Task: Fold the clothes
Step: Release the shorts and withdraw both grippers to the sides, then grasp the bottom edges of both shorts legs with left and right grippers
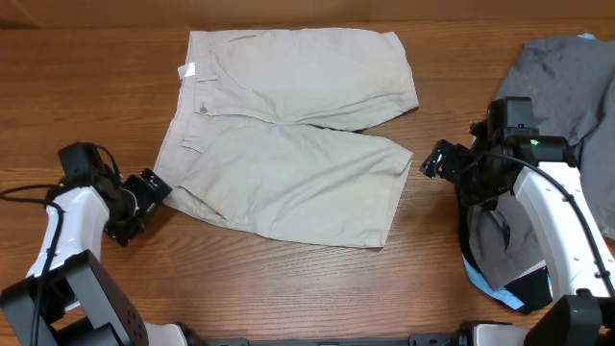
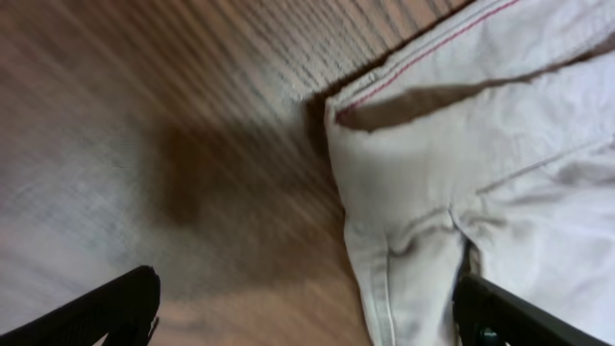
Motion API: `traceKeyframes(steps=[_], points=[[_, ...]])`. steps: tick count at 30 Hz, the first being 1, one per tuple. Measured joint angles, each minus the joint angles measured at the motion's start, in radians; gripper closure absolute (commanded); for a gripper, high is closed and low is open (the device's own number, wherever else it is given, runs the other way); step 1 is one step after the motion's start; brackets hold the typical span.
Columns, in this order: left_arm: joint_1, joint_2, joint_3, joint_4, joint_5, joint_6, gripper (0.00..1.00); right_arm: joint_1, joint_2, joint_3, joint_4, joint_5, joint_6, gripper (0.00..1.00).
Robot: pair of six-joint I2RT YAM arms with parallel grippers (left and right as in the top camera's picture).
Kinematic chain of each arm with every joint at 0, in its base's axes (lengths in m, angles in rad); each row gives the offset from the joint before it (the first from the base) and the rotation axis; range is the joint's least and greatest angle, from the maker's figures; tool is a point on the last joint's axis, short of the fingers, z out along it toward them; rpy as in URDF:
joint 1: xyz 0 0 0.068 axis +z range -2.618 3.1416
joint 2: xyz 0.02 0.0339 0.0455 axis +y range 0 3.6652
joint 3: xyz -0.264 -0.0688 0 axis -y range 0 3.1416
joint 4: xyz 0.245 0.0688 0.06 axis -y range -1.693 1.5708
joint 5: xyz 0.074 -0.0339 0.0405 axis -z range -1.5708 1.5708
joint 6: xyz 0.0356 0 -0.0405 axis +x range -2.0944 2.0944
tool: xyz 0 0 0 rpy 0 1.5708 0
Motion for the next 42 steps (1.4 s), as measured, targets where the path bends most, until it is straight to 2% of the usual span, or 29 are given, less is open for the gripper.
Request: traceKeyframes(steps=[5, 8, 9, 14, 21, 29, 35, 37, 38, 40, 42], points=[[0.0, 0.0, -0.049, 0.155, 0.021, 0.003, 0.16, 0.0, 0.0, 0.0, -0.002, 0.0, 0.0, 0.03], [-0.011, 0.0, -0.072, 0.219, 0.037, 0.008, 0.36, 0.0, 0.0, 0.0, -0.011, -0.001, -0.001, 0.06], [-0.018, 0.0, -0.077, 0.23, 0.041, 0.003, 0.38, 0.0, 0.0, 0.0, -0.017, 0.0, -0.001, 0.06], [-0.063, 0.0, -0.082, 0.244, 0.053, 0.004, 0.38, 0.0, 0.0, 0.0, -0.056, 0.0, 0.0, 0.06], [-0.092, 0.0, -0.083, 0.259, 0.043, 0.003, 0.21, 0.0, 0.0, 0.0, -0.127, 0.0, 0.001, 0.05], [-0.092, 0.0, -0.083, 0.235, -0.031, 0.003, 0.21, 0.0, 0.0, 0.0, -0.127, 0.0, 0.0, 0.04], [-0.092, 0.018, -0.101, 0.292, -0.068, 0.0, 0.22, 0.0, 0.0, 0.0, -0.14, 0.0, 0.0, 0.04], [-0.092, 0.04, -0.101, 0.305, -0.073, -0.001, 0.29, 0.0, 0.0, 0.0, -0.145, 0.0, 0.001, 0.04], [-0.092, 0.043, -0.1, 0.318, -0.07, 0.0, 0.37, 0.0, 0.0, 0.0, -0.146, 0.0, 0.0, 0.04], [-0.092, 0.056, -0.099, 0.333, -0.072, -0.003, 0.59, 0.0, 0.0, 0.0, -0.152, 0.0, 0.0, 0.04], [-0.092, 0.066, -0.097, 0.335, -0.068, 0.002, 0.84, 0.0, 0.0, 0.0, -0.163, 0.0, 0.001, 0.05]])
